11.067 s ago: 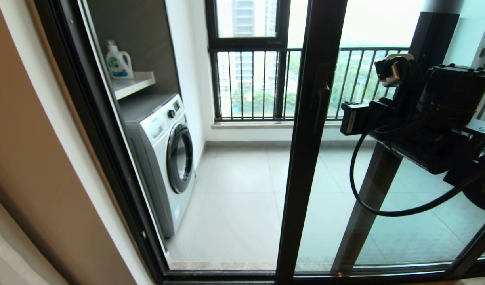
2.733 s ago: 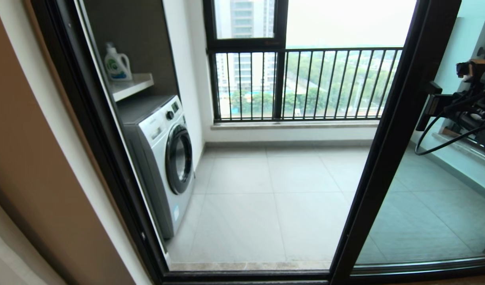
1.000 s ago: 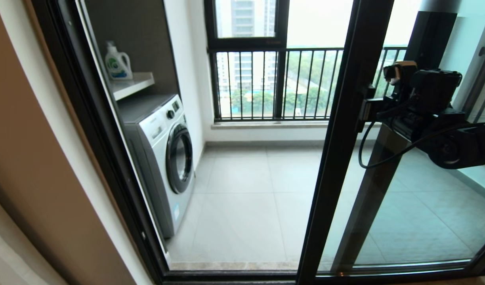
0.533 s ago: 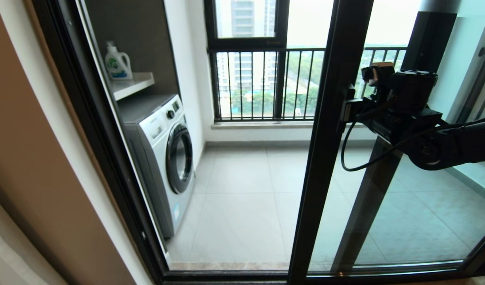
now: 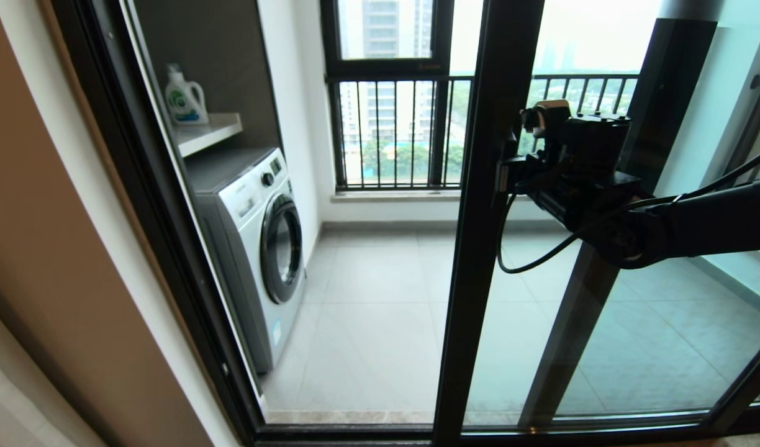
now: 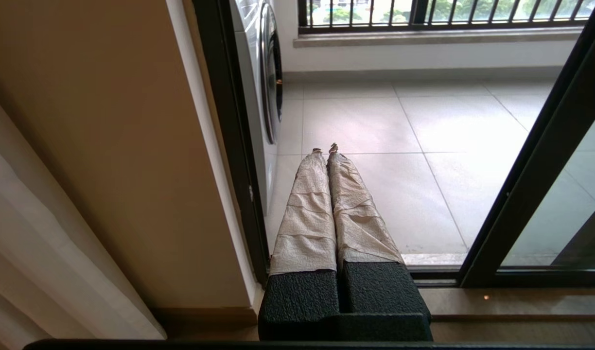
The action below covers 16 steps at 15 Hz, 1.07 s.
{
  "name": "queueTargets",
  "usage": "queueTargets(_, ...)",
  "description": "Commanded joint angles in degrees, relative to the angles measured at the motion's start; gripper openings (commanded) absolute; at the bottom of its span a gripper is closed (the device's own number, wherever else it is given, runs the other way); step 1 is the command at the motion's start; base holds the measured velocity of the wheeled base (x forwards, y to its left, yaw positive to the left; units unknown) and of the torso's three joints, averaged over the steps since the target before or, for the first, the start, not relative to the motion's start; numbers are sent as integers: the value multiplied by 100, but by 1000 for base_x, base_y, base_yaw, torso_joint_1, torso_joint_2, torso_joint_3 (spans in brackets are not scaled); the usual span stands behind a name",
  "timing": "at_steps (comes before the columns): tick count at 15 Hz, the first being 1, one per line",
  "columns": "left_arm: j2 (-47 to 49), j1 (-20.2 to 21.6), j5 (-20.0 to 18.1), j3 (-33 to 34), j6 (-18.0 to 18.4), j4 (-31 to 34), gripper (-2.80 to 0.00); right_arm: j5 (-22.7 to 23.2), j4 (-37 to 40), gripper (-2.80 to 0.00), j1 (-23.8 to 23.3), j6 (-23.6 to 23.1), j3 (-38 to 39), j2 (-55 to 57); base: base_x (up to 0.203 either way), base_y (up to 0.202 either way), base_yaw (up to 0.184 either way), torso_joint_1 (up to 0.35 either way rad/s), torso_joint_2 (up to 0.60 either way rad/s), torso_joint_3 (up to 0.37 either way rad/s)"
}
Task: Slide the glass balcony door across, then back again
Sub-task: Close the slid door
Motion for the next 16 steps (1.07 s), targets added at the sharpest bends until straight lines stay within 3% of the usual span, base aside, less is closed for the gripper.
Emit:
queueTargets(1, 9, 1, 0, 0, 2, 0, -280, -101, -18, -280, 182, -9, -193, 241, 0, 0, 0, 0, 0, 0)
queueTargets(6, 9, 1, 0, 0, 2, 0, -280, -363, -11, -280, 672, -3, -609, 613, 0, 0, 0, 0, 0, 0)
queueTargets(11, 9, 1, 0, 0, 2, 0, -280, -490, -9, -280, 803, 4, -616, 606, 0, 0, 0, 0, 0, 0)
queueTargets(16, 9, 1, 0, 0, 2, 0, -280, -484, -27, -280, 750, 51, 334, -183, 0, 0, 0, 0, 0, 0)
